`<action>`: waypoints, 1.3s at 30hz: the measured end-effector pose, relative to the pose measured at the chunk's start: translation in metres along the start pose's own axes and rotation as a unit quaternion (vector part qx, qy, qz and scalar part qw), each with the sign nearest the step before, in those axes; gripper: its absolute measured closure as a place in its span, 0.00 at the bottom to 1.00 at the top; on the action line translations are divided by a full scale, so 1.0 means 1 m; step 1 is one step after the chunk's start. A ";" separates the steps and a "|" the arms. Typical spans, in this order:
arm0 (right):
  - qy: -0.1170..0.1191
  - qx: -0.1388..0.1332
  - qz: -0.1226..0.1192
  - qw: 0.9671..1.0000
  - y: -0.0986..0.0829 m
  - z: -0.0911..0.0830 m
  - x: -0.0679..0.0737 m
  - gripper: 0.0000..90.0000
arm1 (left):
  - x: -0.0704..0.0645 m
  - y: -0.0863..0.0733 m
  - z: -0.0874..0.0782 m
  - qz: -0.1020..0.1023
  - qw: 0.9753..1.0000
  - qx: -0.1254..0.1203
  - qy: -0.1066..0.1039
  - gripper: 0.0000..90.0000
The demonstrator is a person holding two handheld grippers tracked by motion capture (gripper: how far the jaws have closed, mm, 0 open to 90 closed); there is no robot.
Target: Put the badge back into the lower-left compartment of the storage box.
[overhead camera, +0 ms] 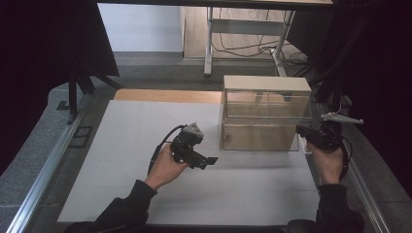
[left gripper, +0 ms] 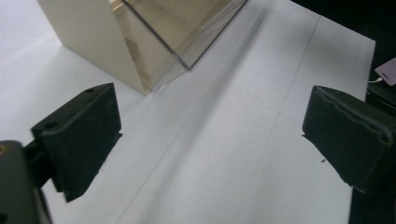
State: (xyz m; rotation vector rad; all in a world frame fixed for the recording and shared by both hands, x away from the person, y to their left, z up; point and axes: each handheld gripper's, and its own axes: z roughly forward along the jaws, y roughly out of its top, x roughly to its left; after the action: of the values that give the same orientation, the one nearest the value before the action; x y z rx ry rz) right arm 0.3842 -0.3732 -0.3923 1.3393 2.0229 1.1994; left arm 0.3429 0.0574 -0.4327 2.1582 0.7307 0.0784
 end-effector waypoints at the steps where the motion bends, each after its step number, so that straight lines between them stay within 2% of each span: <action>1: 0.000 0.000 0.000 1.000 0.000 0.000 0.000 1.00 | 0.000 -0.003 -0.003 0.000 1.000 0.000 0.002 0.03; 5: 0.000 -0.001 0.000 1.000 0.000 0.000 0.000 1.00 | 0.001 -0.015 -0.017 -0.004 1.000 -0.008 0.005 0.00; 12: 0.000 0.000 0.000 1.000 0.000 0.001 0.000 1.00 | 0.001 -0.040 -0.041 -0.019 1.000 -0.024 -0.006 0.00; 15: 0.000 0.000 0.000 1.000 0.000 0.001 0.000 1.00 | 0.000 -0.051 -0.052 -0.021 0.999 -0.030 -0.003 0.00; 22: 0.001 0.000 0.000 1.000 0.000 0.001 0.000 1.00 | -0.004 -0.080 -0.077 -0.042 0.998 -0.044 0.000 0.00; 28: 0.000 0.000 0.001 1.000 0.000 0.001 0.000 1.00 | -0.008 -0.107 -0.101 -0.058 0.996 -0.059 0.019 0.00; 32: 0.000 0.000 0.000 1.000 0.000 0.001 0.000 1.00 | -0.010 -0.126 -0.117 -0.074 0.994 -0.073 0.032 0.00; 39: 0.000 -0.001 0.000 1.000 -0.001 0.001 0.000 1.00 | -0.013 -0.159 -0.137 -0.097 0.990 -0.080 0.060 0.00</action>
State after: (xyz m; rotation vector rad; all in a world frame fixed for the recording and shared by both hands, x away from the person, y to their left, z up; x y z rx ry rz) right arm 0.3844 -0.3727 -0.3934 1.3393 2.0221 1.2015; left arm 0.2162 0.2230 -0.4590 1.9333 0.9683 0.1597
